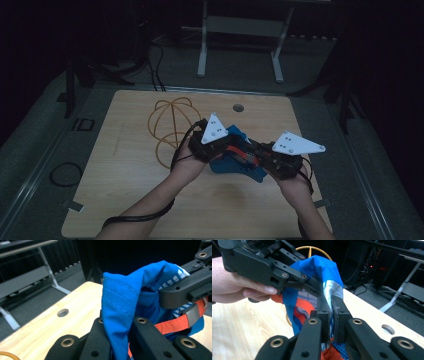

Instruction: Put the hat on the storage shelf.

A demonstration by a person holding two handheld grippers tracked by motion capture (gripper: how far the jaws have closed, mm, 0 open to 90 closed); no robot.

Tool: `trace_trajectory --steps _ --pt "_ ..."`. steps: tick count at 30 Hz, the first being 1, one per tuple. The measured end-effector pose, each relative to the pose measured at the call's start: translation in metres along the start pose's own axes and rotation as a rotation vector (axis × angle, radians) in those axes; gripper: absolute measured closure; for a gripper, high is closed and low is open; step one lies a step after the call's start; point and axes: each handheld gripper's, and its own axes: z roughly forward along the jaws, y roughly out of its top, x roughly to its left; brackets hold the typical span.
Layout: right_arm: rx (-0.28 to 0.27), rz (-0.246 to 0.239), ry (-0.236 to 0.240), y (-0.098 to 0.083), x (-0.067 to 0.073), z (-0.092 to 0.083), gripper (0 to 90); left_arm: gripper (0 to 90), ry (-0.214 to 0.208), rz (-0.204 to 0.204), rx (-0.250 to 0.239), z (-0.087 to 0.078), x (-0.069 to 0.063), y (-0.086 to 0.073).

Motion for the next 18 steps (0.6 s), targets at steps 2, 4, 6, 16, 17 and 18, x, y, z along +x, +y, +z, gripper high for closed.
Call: trace_trajectory --steps 2,4,6,16,17,18 --pt "-0.004 0.003 0.002 0.001 0.0 -0.003 84.8 90.0 0.001 0.016 -0.014 -0.002 -0.001 0.002" --pt "-0.011 0.005 0.013 0.001 0.001 -0.007 81.5 90.0 -0.002 0.032 -0.035 -0.004 -0.002 0.003" --pt "-0.028 0.015 0.026 0.002 0.002 -0.011 74.8 90.0 -0.001 0.043 -0.049 -0.006 -0.001 0.003" --pt "-0.093 0.022 0.053 0.004 0.002 -0.039 43.9 90.0 -0.049 0.083 -0.124 -0.015 0.002 0.002" --pt "-0.094 0.014 0.046 0.003 0.001 -0.041 42.4 90.0 -0.052 0.085 -0.127 -0.017 0.003 0.002" --pt "-0.094 0.01 0.045 0.002 0.0 -0.043 41.2 90.0 -0.063 0.095 -0.133 -0.018 0.004 0.002"
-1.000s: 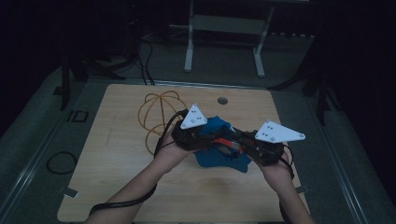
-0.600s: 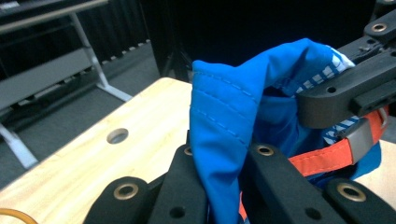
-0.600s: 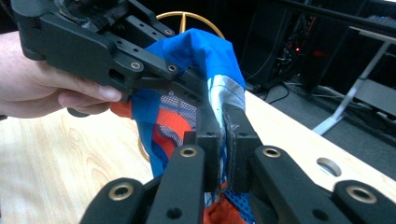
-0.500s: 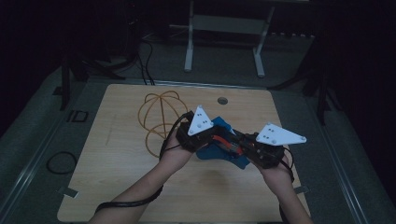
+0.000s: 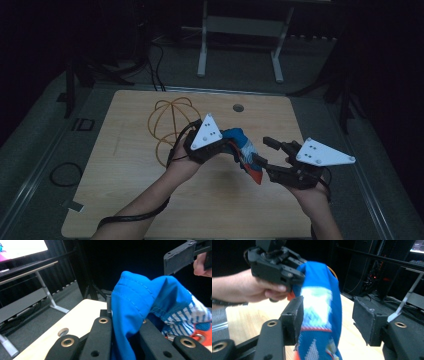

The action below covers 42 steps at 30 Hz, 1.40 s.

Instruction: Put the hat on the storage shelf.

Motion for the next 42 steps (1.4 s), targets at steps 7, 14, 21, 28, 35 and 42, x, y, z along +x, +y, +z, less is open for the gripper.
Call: trace_trajectory --steps 7,14,21,28,35,42 --pt "0.011 0.006 0.002 -0.009 -0.011 -0.011 49.5 90.0 -0.065 0.031 -0.06 -0.011 0.006 -0.008" --pt "0.025 -0.018 0.045 -0.014 -0.001 -0.009 53.2 90.0 -0.207 0.052 -0.153 -0.019 0.01 -0.014" --pt "0.022 -0.007 0.093 -0.014 0.006 -0.006 56.3 90.0 -0.297 0.034 -0.213 -0.023 0.013 -0.016" --pt "0.021 0.002 0.149 -0.016 0.017 0.003 56.3 90.0 -0.415 0.059 -0.291 -0.023 0.013 -0.017" --pt "0.019 0.001 0.193 -0.013 0.024 0.008 55.1 90.0 -0.49 0.101 -0.311 -0.017 0.006 -0.013" --pt "0.029 -0.017 0.167 -0.013 0.025 0.006 73.1 89.9 -0.509 0.09 -0.321 -0.012 0.006 -0.011"
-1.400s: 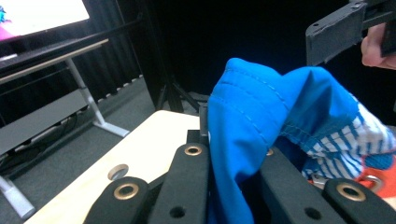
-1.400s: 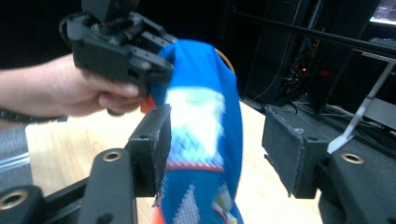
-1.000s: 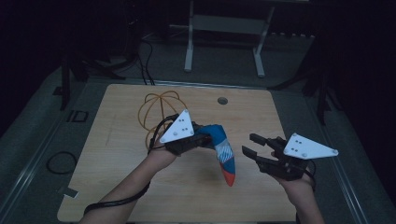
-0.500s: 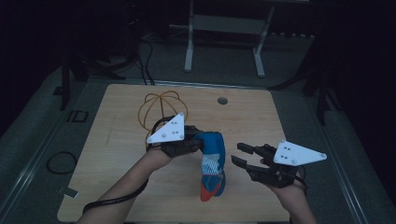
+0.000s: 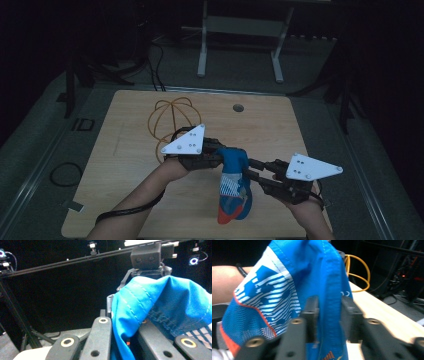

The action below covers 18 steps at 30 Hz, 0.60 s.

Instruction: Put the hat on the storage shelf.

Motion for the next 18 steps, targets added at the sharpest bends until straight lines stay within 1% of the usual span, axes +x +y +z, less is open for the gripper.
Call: trace_trajectory --steps 2,4,5,9,11,13,15,16,17,18 --pt "-0.005 0.002 -0.014 0.0 -0.001 -0.001 81.2 90.0 -0.004 0.0 0.002 0.001 0.0 0.0" --pt "-0.002 -0.003 -0.024 -0.001 -0.001 -0.002 85.6 89.9 -0.003 -0.001 0.007 0.002 0.0 0.0" --pt "0.001 -0.01 -0.038 -0.001 0.0 -0.002 88.4 89.9 -0.003 -0.001 0.006 0.002 0.0 0.0" --pt "0.006 -0.001 -0.049 0.0 -0.002 -0.003 89.2 89.8 0.006 -0.005 0.018 -0.001 0.001 -0.001" --pt "0.001 0.008 -0.053 0.0 -0.003 -0.004 89.3 89.8 0.018 -0.003 0.031 -0.003 0.001 -0.001" --pt "0.0 0.005 -0.068 0.001 -0.004 -0.006 89.4 89.5 0.033 -0.002 0.044 -0.006 0.0 -0.001" --pt "-0.009 0.008 -0.076 0.002 -0.005 -0.009 89.3 88.5 0.037 -0.01 0.056 -0.007 0.0 -0.001" --pt "-0.009 0.006 -0.078 0.003 -0.006 -0.009 89.3 86.4 0.043 -0.028 0.064 -0.008 -0.001 0.001" --pt "-0.02 0.008 -0.087 0.005 -0.007 -0.012 89.4 83.8 0.045 -0.037 0.072 -0.009 -0.001 0.002" --pt "-0.02 0.008 -0.087 0.005 -0.007 -0.012 89.4 83.8 0.05 -0.035 0.075 -0.01 -0.001 0.003"
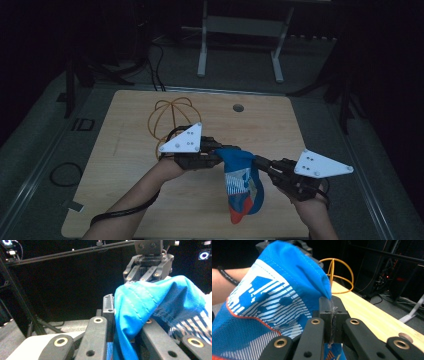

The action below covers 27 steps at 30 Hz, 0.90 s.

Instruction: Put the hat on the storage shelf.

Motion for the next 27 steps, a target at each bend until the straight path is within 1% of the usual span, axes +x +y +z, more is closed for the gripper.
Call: trace_trajectory --steps 1,2,3,4,7,9,11,12,13,14,15,16,17,18,19,20,21,22,23,25,27 --pt "-0.003 0.0 -0.007 0.002 -0.002 -0.002 89.3 81.0 0.006 0.002 0.006 -0.001 -0.001 0.001" --pt "-0.003 0.0 -0.007 0.002 -0.002 -0.002 89.3 81.0 0.008 0.001 0.011 -0.003 -0.001 0.002" --pt "-0.004 0.001 -0.011 0.002 -0.002 -0.004 89.3 80.9 0.02 0.005 0.022 -0.004 -0.001 0.003" --pt "-0.008 0.0 -0.014 0.004 -0.003 -0.007 89.3 81.1 0.037 0.005 0.047 -0.005 -0.002 0.004" --pt "-0.012 -0.001 -0.015 0.005 -0.004 -0.009 89.3 81.2 0.073 0.022 0.083 -0.006 -0.004 0.005" --pt "-0.013 -0.004 -0.021 0.005 -0.005 -0.011 89.3 82.0 0.099 0.03 0.123 -0.007 -0.004 0.006" --pt "-0.007 -0.003 -0.022 0.005 -0.005 -0.011 89.3 85.0 0.102 0.036 0.154 -0.007 -0.005 0.006" --pt "-0.004 -0.003 -0.023 0.005 -0.005 -0.011 89.3 85.1 0.115 0.052 0.169 -0.007 -0.005 0.006" --pt "0.004 -0.003 -0.023 0.005 -0.006 -0.01 89.3 86.0 0.13 0.071 0.17 -0.008 -0.007 0.006" --pt "0.004 -0.001 -0.026 0.005 -0.006 -0.01 89.4 86.0 0.133 0.066 0.166 -0.01 -0.007 0.006" --pt "0.003 0.0 -0.019 0.005 -0.006 -0.009 89.3 85.8 0.132 0.061 0.169 -0.012 -0.007 0.005" --pt "0.007 -0.001 -0.017 0.005 -0.005 -0.009 89.3 85.6 0.139 0.061 0.176 -0.013 -0.008 0.005" --pt "0.008 -0.004 -0.018 0.005 -0.005 -0.009 89.3 84.5 0.143 0.063 0.186 -0.015 -0.008 0.005" --pt "0.008 -0.004 -0.014 0.005 -0.005 -0.008 89.4 81.4 0.154 0.061 0.192 -0.017 -0.008 0.004" --pt "0.006 -0.005 -0.015 0.006 -0.005 -0.008 89.3 79.3 0.166 0.048 0.204 -0.021 -0.007 0.003" --pt "0.002 -0.004 -0.018 0.007 -0.005 -0.009 89.3 79.2 0.169 0.039 0.21 -0.023 -0.006 0.003" --pt "0.002 -0.004 -0.018 0.007 -0.005 -0.009 89.3 78.3 0.169 0.039 0.21 -0.023 -0.006 0.003" --pt "-0.001 -0.004 -0.015 0.008 -0.005 -0.009 89.4 78.3 0.19 0.02 0.207 -0.03 -0.005 0.001" --pt "-0.002 -0.002 -0.011 0.009 -0.006 -0.01 89.4 77.8 0.193 0.023 0.212 -0.033 -0.005 0.001" --pt "0.005 -0.005 -0.006 0.01 -0.005 -0.007 89.4 76.9 0.217 0.042 0.226 -0.035 -0.008 0.003" --pt "0.01 -0.006 -0.006 0.01 -0.005 -0.005 89.4 74.6 0.229 0.042 0.227 -0.04 -0.009 0.004"
